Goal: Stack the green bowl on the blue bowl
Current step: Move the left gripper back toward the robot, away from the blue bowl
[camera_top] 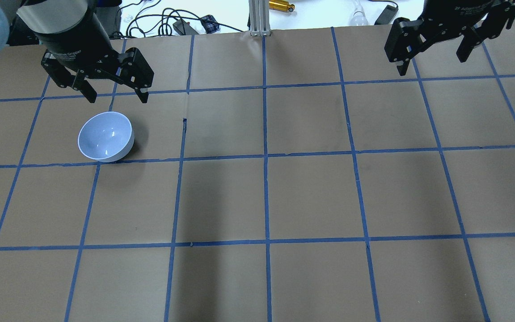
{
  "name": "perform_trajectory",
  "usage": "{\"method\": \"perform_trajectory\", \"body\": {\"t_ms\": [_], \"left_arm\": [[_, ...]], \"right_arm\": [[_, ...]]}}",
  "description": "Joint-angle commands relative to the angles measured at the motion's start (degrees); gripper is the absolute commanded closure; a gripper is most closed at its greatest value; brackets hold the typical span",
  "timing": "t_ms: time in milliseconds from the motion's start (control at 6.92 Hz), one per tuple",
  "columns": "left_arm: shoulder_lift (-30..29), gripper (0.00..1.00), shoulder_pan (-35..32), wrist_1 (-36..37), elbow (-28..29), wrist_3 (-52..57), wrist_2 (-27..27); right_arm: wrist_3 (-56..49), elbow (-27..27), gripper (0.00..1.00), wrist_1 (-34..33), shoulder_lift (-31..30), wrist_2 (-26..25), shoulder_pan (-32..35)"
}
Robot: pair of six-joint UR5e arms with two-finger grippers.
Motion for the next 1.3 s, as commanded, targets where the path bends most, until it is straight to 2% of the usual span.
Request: {"method": "perform_trajectory", "body": {"t_ms": [0, 433, 867, 1156], "left_arm": [[0.3, 0.00, 1.7, 0.0, -0.2, 9.8, 0.3], [0.3, 0.00, 16.4, -0.9, -0.7, 26.9, 0.0], [-0.5, 0.00, 29.8, 0.1, -2.7, 53.5, 0.0], [-3.2, 0.00, 38.7, 1.9, -3.2, 75.2, -0.5]], "right_arm": [[0.0, 0.0, 0.00, 0.0, 0.0, 0.0, 0.0], [0.0, 0.0, 0.00, 0.0, 0.0, 0.0, 0.0], [0.0, 0.0, 0.00, 0.0, 0.0, 0.0, 0.0], [0.0, 0.0, 0.00, 0.0, 0.0, 0.0, 0.0]]}}
